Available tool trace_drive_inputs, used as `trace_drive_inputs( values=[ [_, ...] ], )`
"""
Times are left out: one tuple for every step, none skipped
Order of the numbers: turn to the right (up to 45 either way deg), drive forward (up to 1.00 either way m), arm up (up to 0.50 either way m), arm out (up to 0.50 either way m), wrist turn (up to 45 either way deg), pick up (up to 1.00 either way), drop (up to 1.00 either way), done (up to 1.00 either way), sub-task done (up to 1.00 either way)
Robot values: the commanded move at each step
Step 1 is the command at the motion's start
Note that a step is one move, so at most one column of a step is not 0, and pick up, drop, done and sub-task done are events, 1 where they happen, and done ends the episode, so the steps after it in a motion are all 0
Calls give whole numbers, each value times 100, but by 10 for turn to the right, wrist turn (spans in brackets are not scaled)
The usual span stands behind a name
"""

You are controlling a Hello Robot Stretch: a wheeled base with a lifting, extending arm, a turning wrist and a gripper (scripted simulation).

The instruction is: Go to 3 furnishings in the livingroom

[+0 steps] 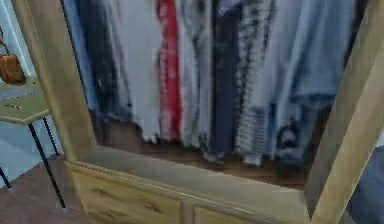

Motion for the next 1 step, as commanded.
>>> trace_drive_inputs(
  values=[
    [0,0,0,0,0,0,0,0,100]
  ],
)
